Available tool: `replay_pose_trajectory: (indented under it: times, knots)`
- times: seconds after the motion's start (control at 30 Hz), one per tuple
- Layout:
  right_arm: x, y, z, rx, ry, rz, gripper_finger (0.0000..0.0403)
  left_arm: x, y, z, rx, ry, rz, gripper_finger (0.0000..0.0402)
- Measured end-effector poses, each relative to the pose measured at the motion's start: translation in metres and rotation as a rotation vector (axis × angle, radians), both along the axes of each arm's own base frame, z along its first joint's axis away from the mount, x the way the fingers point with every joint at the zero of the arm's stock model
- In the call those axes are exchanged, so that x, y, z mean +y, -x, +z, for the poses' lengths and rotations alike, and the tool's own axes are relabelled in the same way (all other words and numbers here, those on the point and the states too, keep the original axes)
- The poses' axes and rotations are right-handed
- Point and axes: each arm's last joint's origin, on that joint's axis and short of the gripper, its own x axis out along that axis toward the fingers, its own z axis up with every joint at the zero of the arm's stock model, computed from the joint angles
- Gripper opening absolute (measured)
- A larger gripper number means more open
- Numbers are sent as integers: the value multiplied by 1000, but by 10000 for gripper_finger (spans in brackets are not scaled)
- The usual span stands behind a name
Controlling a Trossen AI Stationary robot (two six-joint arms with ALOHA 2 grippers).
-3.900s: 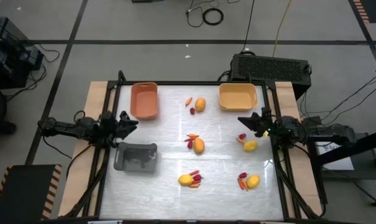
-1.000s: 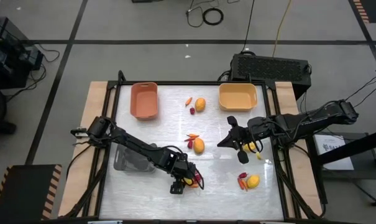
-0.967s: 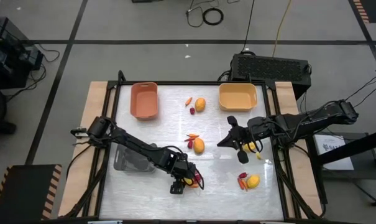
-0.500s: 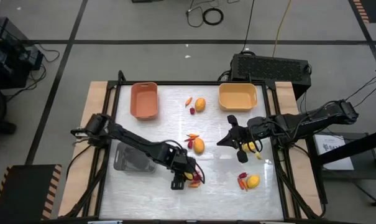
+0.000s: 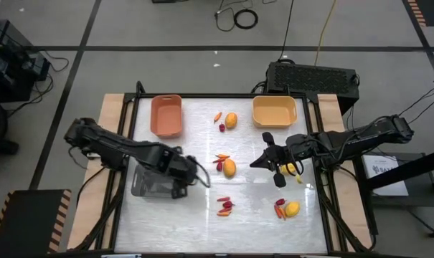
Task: Sort produce into baskets
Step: Put the yellow lemon into the black bin
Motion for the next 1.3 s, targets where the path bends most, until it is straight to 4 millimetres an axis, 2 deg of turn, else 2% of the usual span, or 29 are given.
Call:
replay_pose_trajectory:
  times: [0.17,0.27,0.43,0.67,0.87,1.13,1.2,1.3]
  knots:
    - [-3,0,0,0,0,-12,0,4,49,2,-7,1,86,216]
    - [-4,-1,0,1,0,-19,0,9,76,-7,-13,22,200,216]
    - [-7,-1,0,1,0,-31,0,12,100,-30,4,93,307,216]
    - [-9,-1,0,1,-3,-41,0,12,110,-61,108,100,356,225]
    - [-9,-2,0,-1,8,-68,0,15,113,-72,147,100,394,253]
    - [-10,-2,0,-7,17,-93,0,19,113,-72,181,149,413,275]
    - [-10,-2,0,-8,17,-93,0,21,107,-67,151,183,420,275]
    - [-10,-2,1,-9,16,-93,0,23,90,-52,14,243,364,275]
